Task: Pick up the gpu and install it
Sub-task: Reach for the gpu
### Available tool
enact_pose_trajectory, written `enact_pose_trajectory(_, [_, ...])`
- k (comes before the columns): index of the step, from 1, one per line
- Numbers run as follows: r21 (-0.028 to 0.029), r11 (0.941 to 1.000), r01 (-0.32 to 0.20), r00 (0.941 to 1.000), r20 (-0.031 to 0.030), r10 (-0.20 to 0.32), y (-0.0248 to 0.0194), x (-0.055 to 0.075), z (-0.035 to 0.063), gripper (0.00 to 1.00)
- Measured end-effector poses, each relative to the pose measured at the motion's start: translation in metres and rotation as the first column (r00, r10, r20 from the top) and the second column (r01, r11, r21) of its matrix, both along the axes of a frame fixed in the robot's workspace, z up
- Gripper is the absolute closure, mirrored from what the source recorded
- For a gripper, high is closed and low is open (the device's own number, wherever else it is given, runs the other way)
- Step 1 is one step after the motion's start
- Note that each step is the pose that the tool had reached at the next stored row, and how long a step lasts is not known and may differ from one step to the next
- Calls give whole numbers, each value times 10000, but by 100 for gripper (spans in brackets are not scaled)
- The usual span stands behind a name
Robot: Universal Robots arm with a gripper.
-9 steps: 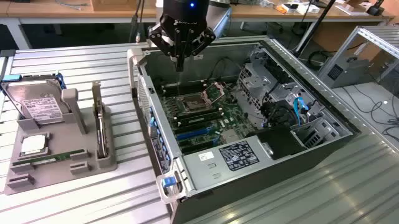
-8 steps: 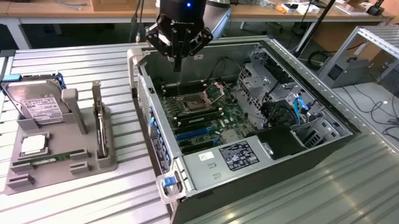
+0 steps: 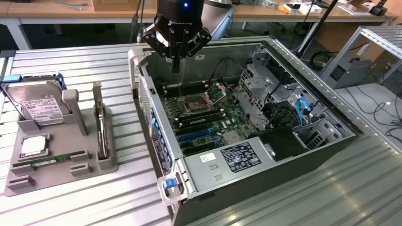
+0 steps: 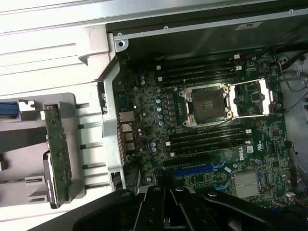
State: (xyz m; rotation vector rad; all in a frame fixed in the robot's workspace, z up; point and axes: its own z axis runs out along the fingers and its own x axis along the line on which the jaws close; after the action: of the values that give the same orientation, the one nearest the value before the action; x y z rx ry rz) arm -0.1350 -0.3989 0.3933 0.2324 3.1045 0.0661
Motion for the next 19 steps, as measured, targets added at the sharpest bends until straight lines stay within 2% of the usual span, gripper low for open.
enact_pose_trajectory(19, [-1, 10000, 0, 10000, 0, 0, 0, -238, 0, 89])
